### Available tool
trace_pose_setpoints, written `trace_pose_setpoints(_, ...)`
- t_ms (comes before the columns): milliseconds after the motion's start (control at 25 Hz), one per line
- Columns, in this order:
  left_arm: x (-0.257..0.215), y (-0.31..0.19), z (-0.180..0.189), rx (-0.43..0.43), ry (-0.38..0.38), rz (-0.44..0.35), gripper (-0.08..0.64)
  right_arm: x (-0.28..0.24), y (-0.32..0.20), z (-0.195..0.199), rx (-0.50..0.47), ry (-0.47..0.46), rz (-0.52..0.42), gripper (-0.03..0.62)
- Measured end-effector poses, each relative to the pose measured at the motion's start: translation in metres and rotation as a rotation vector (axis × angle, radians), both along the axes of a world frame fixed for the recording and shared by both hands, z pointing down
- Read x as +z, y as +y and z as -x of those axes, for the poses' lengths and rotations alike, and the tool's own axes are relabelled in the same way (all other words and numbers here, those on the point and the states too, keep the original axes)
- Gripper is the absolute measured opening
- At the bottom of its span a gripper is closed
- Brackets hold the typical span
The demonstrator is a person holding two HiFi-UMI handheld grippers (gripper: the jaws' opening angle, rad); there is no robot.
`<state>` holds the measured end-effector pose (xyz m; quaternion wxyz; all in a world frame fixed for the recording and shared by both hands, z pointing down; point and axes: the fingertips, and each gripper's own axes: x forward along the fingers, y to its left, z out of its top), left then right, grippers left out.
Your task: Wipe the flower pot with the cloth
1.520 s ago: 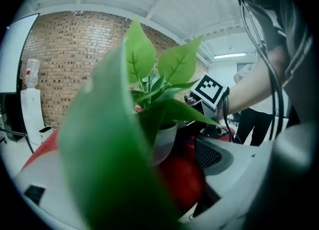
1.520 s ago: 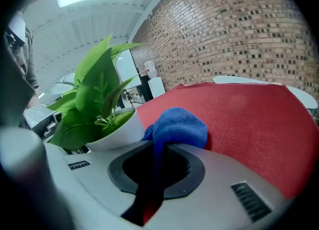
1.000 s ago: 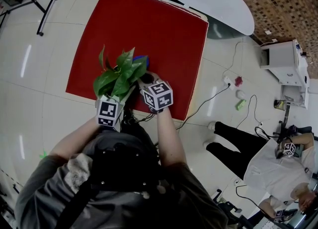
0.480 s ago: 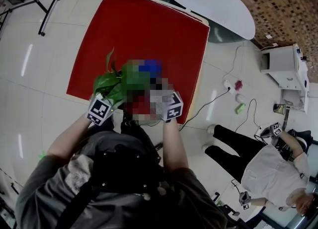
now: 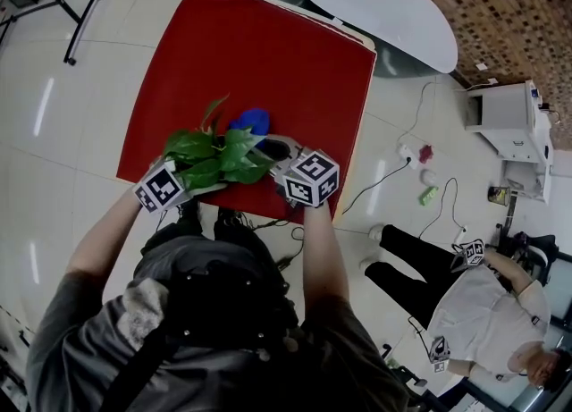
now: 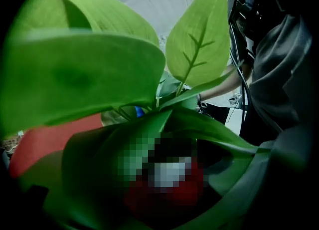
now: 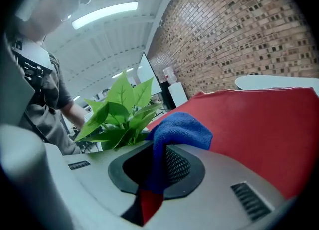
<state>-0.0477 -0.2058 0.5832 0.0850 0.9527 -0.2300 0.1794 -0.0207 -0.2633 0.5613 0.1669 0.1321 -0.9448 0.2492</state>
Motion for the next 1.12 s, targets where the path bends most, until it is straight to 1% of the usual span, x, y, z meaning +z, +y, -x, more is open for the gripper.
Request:
trace_pose_setpoints(120,-0.001,-0.001,-0.001,0.036,0.004,0.008,0.479,0.001,-0.006,0.015,-0.061,-0.005,0.013,0.061)
trace_pose_setpoints(320,0.002,-0.002,0.006,0.091,0.001,0.016,0.479,0.009,-0.013,0.031,-0.135,-0.017,0.070,0.061)
trace_pose_setpoints(480,0.004,-0.003,0.009,0.119,-0.002,0.019,0.480,0.027,-0.016,0.037,-0.150,-0.003,0.124,0.061)
trace_pose_setpoints(600,0.004,-0.004,0.008,0.121,-0.005,0.022,0.482,0.043,-0.014,0.036,-0.157,0.039,0.139,0.061)
trace_pose_setpoints(680,0.003,-0.005,0.006,0.108,-0.001,0.025,0.482,0.049,-0.013,0.034,-0.155,0.071,0.126,0.061)
trace_pose_setpoints(760,0.002,-0.005,0.002,0.082,0.010,0.027,0.483,0.051,-0.012,0.030,-0.146,0.102,0.090,0.061)
trace_pose_setpoints(960,-0.002,-0.003,0.002,-0.016,0.025,0.020,0.483,0.057,-0.006,0.025,-0.123,0.177,0.000,0.061)
trace_pose_setpoints(1040,-0.003,-0.002,0.003,-0.043,0.023,0.023,0.483,0.059,-0.006,0.022,-0.093,0.188,-0.017,0.061)
trace_pose_setpoints(1120,-0.003,0.000,0.008,-0.058,0.009,0.017,0.483,0.058,-0.011,0.019,-0.042,0.198,-0.025,0.061)
